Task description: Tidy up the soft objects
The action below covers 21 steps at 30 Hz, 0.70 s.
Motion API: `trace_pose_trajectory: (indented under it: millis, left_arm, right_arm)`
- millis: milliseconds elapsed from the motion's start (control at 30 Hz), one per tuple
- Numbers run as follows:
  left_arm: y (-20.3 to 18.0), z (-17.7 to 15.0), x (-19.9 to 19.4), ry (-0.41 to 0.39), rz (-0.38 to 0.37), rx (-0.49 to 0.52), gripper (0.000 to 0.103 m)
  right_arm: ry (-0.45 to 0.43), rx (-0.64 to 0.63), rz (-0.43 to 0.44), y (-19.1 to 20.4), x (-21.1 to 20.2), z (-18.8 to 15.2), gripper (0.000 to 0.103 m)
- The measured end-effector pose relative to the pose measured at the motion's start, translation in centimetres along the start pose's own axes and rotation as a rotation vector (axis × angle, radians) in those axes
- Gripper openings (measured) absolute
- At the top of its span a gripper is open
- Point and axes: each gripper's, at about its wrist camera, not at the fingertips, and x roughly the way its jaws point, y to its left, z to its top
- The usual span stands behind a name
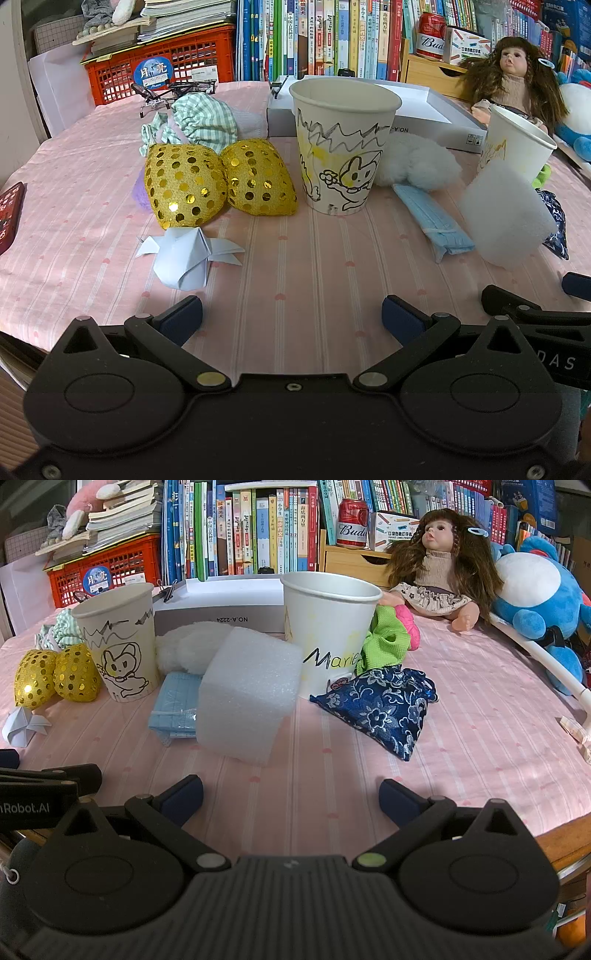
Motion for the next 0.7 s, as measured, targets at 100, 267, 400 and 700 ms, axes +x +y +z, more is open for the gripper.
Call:
trace_pose_trajectory:
  millis: [100,267,400,700]
  left_arm:
    - [0.1,0.07,0.22,0.003,0.002,-0.002,0.103]
    - [0.05,0.04,0.37,0.005,0.001,-0.001,0.103]
    - [0.04,0.05,0.37,0.005,0.001,-0.001,0.103]
    - [0.04,0.05,0.36,0.006,0.001,-0.001,0.103]
  right_arm:
    - [0.0,0.0,0.0,0.0,-0.01,-0.01,0.103]
    - [0.0,0.0,0.0,0.0,-0.02,0.0,0.103]
    - [-0.001,0.0,0.0,0.0,-0.04,-0.01,0.103]
    - [-0.001,0.0,-0.001,-0.01,-0.02,0.01,0.103]
